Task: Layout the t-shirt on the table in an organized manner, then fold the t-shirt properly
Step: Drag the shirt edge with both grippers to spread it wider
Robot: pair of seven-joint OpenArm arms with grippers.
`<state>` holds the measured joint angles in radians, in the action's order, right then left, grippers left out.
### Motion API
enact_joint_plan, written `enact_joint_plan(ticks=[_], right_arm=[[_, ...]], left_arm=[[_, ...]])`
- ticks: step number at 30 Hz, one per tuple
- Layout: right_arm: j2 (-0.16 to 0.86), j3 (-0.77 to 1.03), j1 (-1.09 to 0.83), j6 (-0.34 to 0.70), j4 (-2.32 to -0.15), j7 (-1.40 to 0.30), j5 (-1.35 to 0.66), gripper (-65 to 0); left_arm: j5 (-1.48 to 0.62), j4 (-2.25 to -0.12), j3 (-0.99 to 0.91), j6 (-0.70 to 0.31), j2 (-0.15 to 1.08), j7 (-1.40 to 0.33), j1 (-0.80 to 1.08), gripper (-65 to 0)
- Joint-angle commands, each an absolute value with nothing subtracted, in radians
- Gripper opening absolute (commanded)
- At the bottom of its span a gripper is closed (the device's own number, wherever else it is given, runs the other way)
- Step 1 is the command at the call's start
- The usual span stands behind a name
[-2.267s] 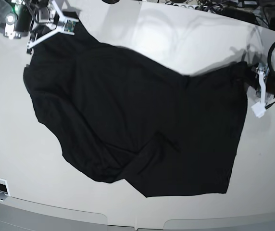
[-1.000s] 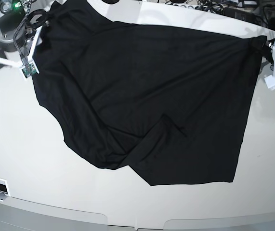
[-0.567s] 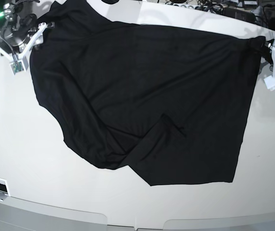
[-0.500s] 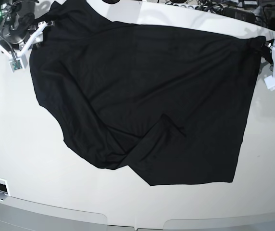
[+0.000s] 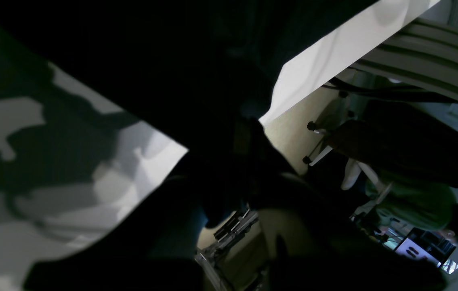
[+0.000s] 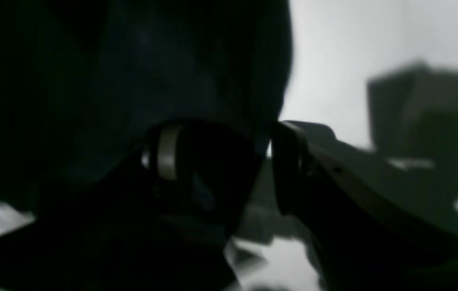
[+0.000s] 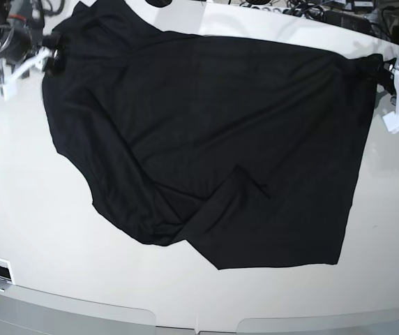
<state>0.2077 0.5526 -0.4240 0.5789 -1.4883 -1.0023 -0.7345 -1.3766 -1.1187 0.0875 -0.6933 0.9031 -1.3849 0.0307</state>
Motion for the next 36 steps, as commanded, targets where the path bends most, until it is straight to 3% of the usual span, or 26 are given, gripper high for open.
enact_joint_plan(ticks=[1,7,9,11,12,17,23,30,36], right_arm=[[0.213,0.553,-0.431,0.599,-1.48,-1.022,-0.754,-31.8],[0.212,0.551,-0.432,0.684,-1.466,-1.051,-0.838,-33.8],[0.212,0.551,-0.431,0.698,-1.466,-1.052,-0.834,-44.2],[0.216,0.551,-0.422,0.698,-1.466,-1.066,-0.834,-62.2],[0.22,0.551,-0.419,0.698,-1.466,-1.086,-0.835,-65.0],[0.257,0.551,-0.406,0.698,-1.479,-1.161,-0.863,-65.0],[0.297,0.552,-0.436,0.698,-1.601,-1.366,-1.055,-65.0],[0.3,0.552,-0.568,0.698,-1.85,-1.373,-1.02,-65.0],[0.299,0.552,-0.607,0.698,-1.883,-1.348,-0.956,-65.0]], left_arm=[[-1.393,-1.126,0.078,-0.698,0.931,-1.387,0.019,-65.0],[-1.398,-1.126,0.078,-0.698,0.931,-1.387,0.019,-65.0],[-1.398,-1.126,0.078,-0.698,0.931,-1.387,0.019,-65.0],[-1.397,-1.126,0.078,-0.698,0.931,-1.387,0.019,-65.0],[-1.397,-1.127,0.078,-0.698,0.931,-1.387,0.019,-65.0],[-1.397,-1.127,0.078,-0.698,0.931,-1.396,0.019,-65.0],[-1.475,-1.208,0.078,-0.698,0.937,-1.396,0.019,-65.0],[-1.472,-1.39,0.078,-0.698,0.986,-1.396,0.032,-65.0],[-1.472,-1.474,0.078,-0.698,1.06,-1.396,0.104,-65.0]])
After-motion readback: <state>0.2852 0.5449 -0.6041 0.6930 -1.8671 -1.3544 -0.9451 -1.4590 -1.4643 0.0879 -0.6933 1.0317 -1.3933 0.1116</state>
